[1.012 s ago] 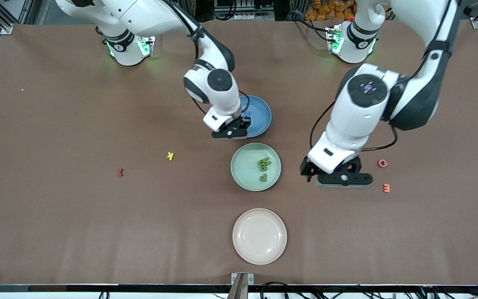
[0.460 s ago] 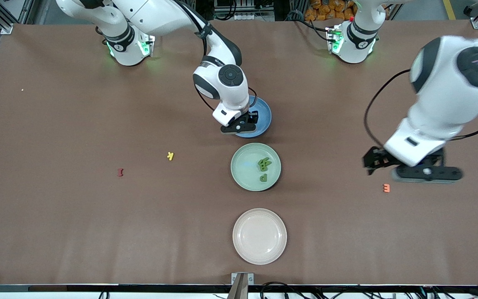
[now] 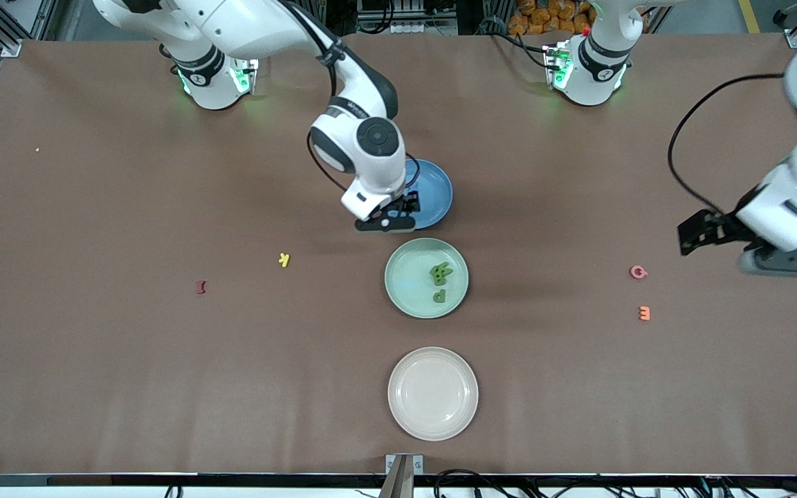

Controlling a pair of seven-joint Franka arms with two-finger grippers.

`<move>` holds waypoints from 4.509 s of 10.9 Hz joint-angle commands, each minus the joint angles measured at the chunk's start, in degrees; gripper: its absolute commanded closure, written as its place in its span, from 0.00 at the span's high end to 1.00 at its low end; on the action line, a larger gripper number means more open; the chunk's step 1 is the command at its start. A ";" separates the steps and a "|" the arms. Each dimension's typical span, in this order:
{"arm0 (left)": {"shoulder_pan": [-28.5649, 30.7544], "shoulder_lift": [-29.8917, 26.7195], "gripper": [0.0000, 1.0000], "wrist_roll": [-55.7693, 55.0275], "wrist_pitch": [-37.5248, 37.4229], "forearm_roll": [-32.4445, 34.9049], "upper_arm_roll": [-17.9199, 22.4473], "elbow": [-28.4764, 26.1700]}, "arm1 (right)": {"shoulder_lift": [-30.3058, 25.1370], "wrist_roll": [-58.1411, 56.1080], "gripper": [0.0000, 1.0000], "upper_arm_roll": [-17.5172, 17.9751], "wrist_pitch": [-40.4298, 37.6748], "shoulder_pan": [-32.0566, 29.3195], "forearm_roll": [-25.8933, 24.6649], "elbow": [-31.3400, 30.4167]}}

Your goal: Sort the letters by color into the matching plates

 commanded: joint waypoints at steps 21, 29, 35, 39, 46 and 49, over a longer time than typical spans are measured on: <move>-12.20 -13.38 1.00 2.99 -10.06 -2.07 10.12 -6.01 | -12.38 -48.54 1.00 -15.54 -13.97 -32.60 -0.38 11.98; -2.38 -13.93 1.00 3.16 -7.86 -2.42 3.55 -6.83 | -25.23 -49.00 1.00 -14.93 -46.67 -31.47 0.50 18.91; -2.62 -11.73 1.00 3.07 -7.06 -1.90 3.00 -5.94 | -28.31 -48.99 1.00 -15.46 -45.23 -31.63 4.37 17.01; -2.53 -11.20 1.00 3.25 -7.24 -1.90 3.00 -4.98 | -28.13 -48.64 1.00 -15.54 -44.78 -31.55 4.28 16.91; -1.74 -11.20 1.00 3.25 -8.64 -0.31 3.44 -4.45 | -28.40 -48.73 1.00 -15.81 -44.86 -31.63 4.37 16.74; -1.65 -11.29 1.00 3.34 -8.65 -0.40 3.44 -4.45 | -28.31 -49.52 1.00 -15.72 -44.51 -31.55 5.41 16.74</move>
